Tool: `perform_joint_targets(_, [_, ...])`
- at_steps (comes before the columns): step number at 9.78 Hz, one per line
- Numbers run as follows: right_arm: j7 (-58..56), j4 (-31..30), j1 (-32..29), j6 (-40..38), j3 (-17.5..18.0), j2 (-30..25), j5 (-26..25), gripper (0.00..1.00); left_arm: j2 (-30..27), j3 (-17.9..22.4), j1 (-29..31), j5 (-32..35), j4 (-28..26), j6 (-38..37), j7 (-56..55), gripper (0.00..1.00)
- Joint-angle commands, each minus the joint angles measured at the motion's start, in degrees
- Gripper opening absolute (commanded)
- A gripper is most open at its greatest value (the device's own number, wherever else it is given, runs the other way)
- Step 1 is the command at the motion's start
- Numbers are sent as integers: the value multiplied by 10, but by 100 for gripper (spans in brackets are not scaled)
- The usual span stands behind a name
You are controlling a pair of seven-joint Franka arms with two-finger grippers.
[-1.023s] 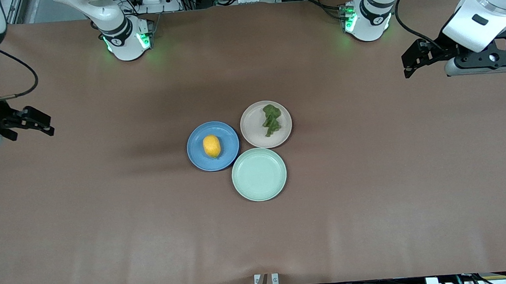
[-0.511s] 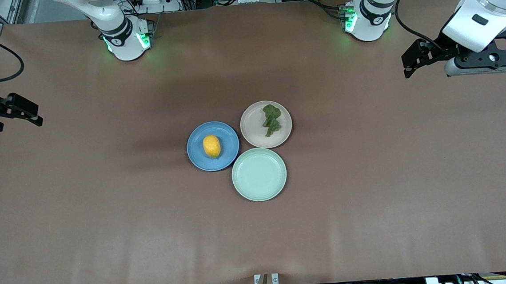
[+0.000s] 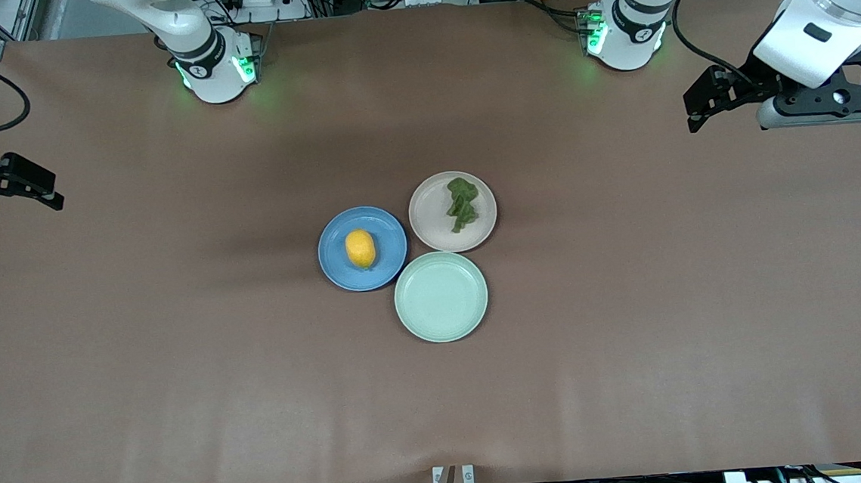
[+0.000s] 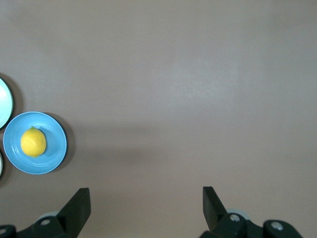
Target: Place lemon and lettuce in plates
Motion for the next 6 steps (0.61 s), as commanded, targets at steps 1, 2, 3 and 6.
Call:
perform_joint_targets(1, [2,30,-1,-43,0,14,-13,100,4,-1,4,-8,15,-13,16,100])
perform_joint_targets(2, [2,30,0,-45,0,15,-16,100,4,0,4,-9,15,-13,16,100])
perform_joint_targets(3, [1,34,0,-45,0,17,-18,100,4,-1,4,-9,15,-13,16,100])
perform_joint_targets(6, [1,42,0,-58,-1,22,-21,100,4,-1,4,-9,15,-13,15,100])
